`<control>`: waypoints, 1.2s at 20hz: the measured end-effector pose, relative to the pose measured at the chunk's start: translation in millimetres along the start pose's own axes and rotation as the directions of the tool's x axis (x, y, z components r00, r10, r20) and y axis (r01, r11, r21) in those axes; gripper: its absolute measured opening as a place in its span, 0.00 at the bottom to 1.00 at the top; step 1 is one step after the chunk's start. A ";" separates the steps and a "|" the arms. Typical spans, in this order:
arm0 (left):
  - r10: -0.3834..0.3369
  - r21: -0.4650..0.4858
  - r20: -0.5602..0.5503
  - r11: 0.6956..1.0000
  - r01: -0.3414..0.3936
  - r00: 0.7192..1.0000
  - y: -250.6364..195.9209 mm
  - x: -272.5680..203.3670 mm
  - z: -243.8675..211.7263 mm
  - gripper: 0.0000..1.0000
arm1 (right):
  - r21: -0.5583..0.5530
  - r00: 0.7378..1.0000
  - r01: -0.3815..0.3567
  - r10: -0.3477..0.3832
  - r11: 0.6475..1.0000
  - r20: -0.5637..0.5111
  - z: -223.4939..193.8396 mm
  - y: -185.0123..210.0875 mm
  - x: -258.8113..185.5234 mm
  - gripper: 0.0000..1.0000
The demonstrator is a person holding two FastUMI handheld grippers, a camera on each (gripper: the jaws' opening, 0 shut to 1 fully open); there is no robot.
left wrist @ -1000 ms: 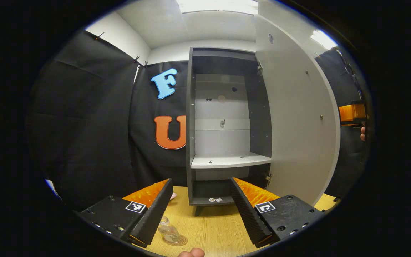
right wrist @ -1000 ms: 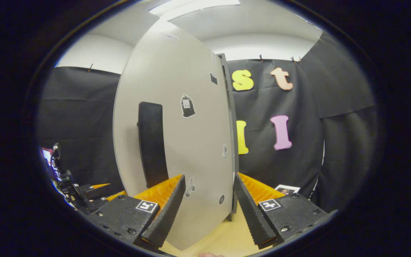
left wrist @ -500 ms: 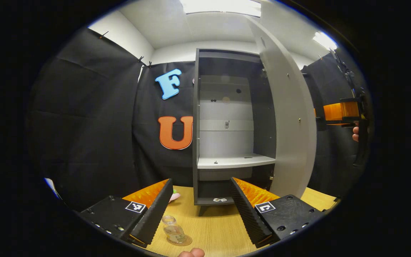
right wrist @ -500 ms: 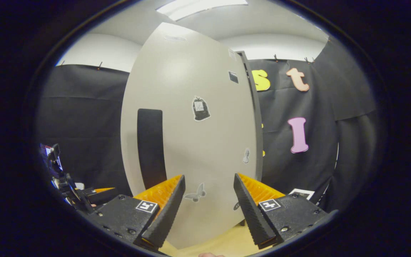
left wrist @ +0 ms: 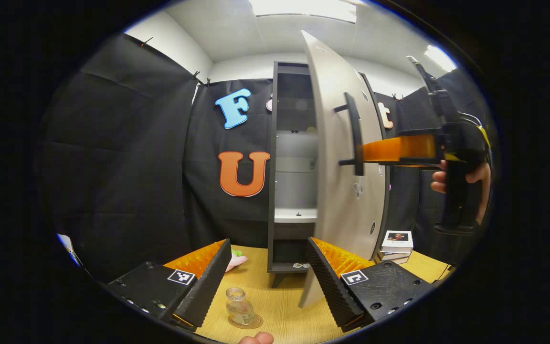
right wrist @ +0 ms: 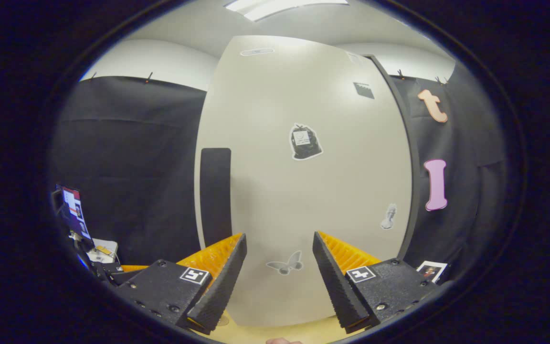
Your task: Open the cabinet door with the right hand, grasp the bottle in the cabinet with the left hand and place it on the coaster, then close the cabinet door with the right hand.
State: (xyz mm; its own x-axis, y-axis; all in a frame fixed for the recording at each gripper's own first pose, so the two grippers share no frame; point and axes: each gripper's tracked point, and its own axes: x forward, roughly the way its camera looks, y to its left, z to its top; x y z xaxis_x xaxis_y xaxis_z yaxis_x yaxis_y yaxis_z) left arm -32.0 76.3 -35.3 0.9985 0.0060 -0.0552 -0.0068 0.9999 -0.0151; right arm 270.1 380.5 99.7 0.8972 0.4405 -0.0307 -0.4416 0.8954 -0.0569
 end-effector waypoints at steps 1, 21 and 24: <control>0.005 0.005 0.002 1.000 -0.005 1.000 1.9 0.4 0.6 0.95 | -0.016 1.000 0.009 -0.009 1.000 0.010 0.3 2.4 14.0 0.90; -0.042 0.000 -0.014 0.999 0.042 0.999 -38.8 -1.1 -3.2 1.00 | 0.069 0.990 0.141 -0.142 0.988 0.014 -34.0 -68.8 -53.7 0.90; -0.059 0.013 -0.009 0.998 0.059 0.998 -50.5 1.1 -2.3 0.95 | 0.071 0.984 0.180 -0.180 0.981 -0.013 -45.6 -88.5 -75.7 0.90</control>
State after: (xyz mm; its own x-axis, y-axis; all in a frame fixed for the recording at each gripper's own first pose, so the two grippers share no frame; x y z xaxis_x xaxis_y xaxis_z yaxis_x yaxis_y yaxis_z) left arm -30.7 25.8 -36.9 0.9966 -0.0529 -0.0636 0.0527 0.9986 -0.0054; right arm 241.1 265.0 61.6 0.9618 0.2718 -0.0330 -0.2716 0.9624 0.0097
